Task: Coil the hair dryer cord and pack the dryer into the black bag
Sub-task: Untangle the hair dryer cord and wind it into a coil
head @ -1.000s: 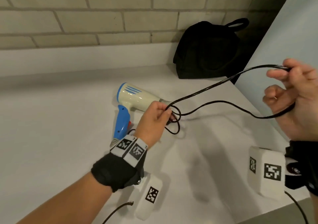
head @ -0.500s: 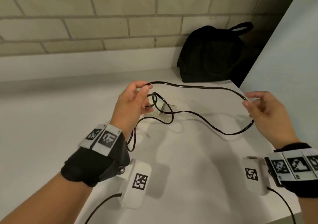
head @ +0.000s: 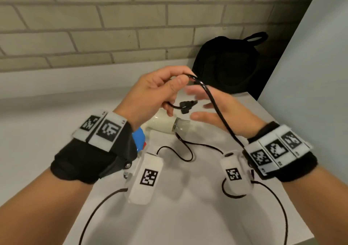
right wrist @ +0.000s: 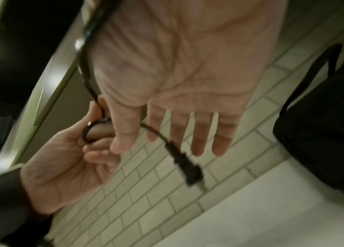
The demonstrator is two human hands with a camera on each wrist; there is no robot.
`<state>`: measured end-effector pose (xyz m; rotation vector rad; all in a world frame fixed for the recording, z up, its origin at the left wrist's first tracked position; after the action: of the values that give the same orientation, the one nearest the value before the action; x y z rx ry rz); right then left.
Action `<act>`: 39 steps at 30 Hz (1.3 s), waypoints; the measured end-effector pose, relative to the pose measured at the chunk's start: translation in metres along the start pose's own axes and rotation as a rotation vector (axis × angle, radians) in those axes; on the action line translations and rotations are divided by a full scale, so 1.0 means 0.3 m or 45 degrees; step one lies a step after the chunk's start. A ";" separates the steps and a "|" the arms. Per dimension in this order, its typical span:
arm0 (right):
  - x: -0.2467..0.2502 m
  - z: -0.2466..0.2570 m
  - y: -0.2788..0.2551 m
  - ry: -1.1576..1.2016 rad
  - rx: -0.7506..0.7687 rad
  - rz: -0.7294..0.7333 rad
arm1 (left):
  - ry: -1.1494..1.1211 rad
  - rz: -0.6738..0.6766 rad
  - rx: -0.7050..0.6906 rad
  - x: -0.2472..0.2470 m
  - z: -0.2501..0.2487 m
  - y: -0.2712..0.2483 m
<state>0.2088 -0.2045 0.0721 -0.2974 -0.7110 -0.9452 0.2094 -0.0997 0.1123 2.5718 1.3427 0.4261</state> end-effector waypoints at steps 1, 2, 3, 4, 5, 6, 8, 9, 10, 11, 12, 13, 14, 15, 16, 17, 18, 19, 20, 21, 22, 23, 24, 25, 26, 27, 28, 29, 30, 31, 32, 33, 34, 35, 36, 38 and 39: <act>-0.033 0.015 0.022 0.028 0.045 0.076 | 0.027 0.007 -0.027 0.005 -0.015 0.004; -0.056 0.027 0.037 0.043 0.073 0.116 | 0.063 -0.006 -0.047 0.013 -0.028 0.006; -0.064 0.032 0.048 0.075 0.073 0.127 | 0.088 -0.040 -0.068 0.024 -0.034 0.004; -0.057 0.033 0.056 0.119 0.057 0.098 | 0.092 -0.091 -0.086 0.038 -0.033 -0.001; -0.034 0.031 0.060 0.188 0.043 0.033 | 0.077 -0.149 -0.096 0.052 -0.023 -0.008; 0.003 0.028 0.060 0.296 0.042 -0.065 | 0.056 -0.198 -0.077 0.059 0.003 -0.018; 0.106 0.014 0.039 0.527 0.051 -0.285 | 0.078 -0.217 0.064 0.037 0.109 -0.038; 0.158 0.012 0.022 0.598 0.063 -0.376 | 0.147 -0.173 0.184 0.004 0.184 -0.050; 0.206 0.018 0.003 0.611 0.095 -0.440 | 0.251 -0.088 0.322 -0.038 0.267 -0.064; 0.245 0.032 -0.019 0.582 0.138 -0.477 | 0.407 0.044 0.470 -0.089 0.357 -0.083; 0.282 0.047 -0.040 0.528 0.175 -0.494 | 0.589 0.189 0.612 -0.136 0.444 -0.110; 0.314 0.065 -0.064 0.460 0.201 -0.501 | 0.771 0.292 0.737 -0.163 0.519 -0.139; 0.350 0.072 -0.092 0.387 0.213 -0.506 | 0.915 0.329 0.821 -0.169 0.569 -0.162; 0.378 0.070 -0.117 0.333 0.200 -0.487 | 1.007 0.318 0.873 -0.158 0.595 -0.177; 0.403 0.041 -0.141 0.301 0.137 -0.448 | 1.078 0.276 0.892 -0.136 0.601 -0.183; 0.425 -0.012 -0.163 0.275 0.016 -0.395 | 1.160 0.248 0.904 -0.110 0.600 -0.186; 0.438 -0.079 -0.185 0.212 -0.141 -0.345 | 1.271 0.260 0.924 -0.088 0.594 -0.187; 0.449 -0.163 -0.211 0.100 -0.321 -0.296 | 1.396 0.310 0.960 -0.069 0.593 -0.189; 0.453 -0.244 -0.238 -0.019 -0.483 -0.242 | 1.507 0.369 0.990 -0.052 0.590 -0.191; 0.453 -0.319 -0.262 -0.154 -0.622 -0.194 | 1.573 0.403 0.998 -0.038 0.584 -0.195; 0.446 -0.379 -0.278 -0.312 -0.744 -0.147 | 1.556 0.392 0.987 -0.023 0.577 -0.198; 0.433 -0.424 -0.290 -0.464 -0.821 -0.113 | 1.434 0.325 0.966 -0.008 0.566 -0.199; 0.410 -0.455 -0.286 -0.568 -0.857 -0.091 | 1.227 0.226 0.949 0.011 0.556 -0.205; 0.380 -0.476 -0.284 -0.579 -0.880 -0.088 | 0.993 0.129 0.913 0.023 0.543 -0.209; 0.345 -0.505 -0.277 -0.521 -0.895 -0.055 | 0.811 0.055 0.850 0.030 0.521 -0.206; 0.302 -0.533 -0.265 -0.463 -0.903 0.021 | 0.699 0.003 0.784 0.037 0.495 -0.202; 0.256 -0.544 -0.249 -0.448 -0.905 0.114 | 0.628 -0.031 0.742 0.042 0.469 -0.199; 0.222 -0.541 -0.230 -0.472 -0.892 0.192 | 0.583 -0.046 0.727 0.042 0.443 -0.196; 0.201 -0.521 -0.208 -0.509 -0.857 0.226 | 0.548 -0.060 0.713 0.044 0.420 -0.195; 0.193 -0.478 -0.180 -0.549 -0.807 0.190 | 0.532 -0.079 0.680 0.047 0.397 -0.190; 0.191 -0.414 -0.149 -0.594 -0.728 0.104 | 0.525 -0.091 0.642 0.050 0.375 -0.183; 0.180 -0.332 -0.116 -0.643 -0.608 0.009 | 0.523 -0.105 0.597 0.047 0.349 -0.175; 0.138 -0.240 -0.083 -0.678 -0.465 -0.021 | 0.515 -0.115 0.556 0.044 0.325 -0.167; 0.071 -0.159 -0.050 -0.673 -0.321 0.033 | 0.489 -0.116 0.516 0.033 0.302 -0.158; -0.021 -0.097 -0.020 -0.636 -0.200 0.156 | 0.452 -0.105 0.479 0.018 0.280 -0.149; -0.211 -0.060 0.027 -0.558 -0.119 0.445 | 0.369 -0.085 0.424 -0.007 0.243 -0.134; -0.279 -0.072 0.045 -0.556 -0.121 0.535 | 0.334 -0.086 0.418 -0.011 0.232 -0.133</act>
<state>0.1970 -0.1551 0.0009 -0.7218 -0.9563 -0.5141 0.2015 -0.0834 0.0340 2.7951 1.7115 0.5929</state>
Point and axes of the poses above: each hand's wrist, its own y-axis towards the middle knuckle, its own x-axis out of the back of the hand, z = x × y, the point moved 9 cm from there along y, towards the middle knuckle, and after that the axes turned 12 degrees about z, right-handed, at the moved point
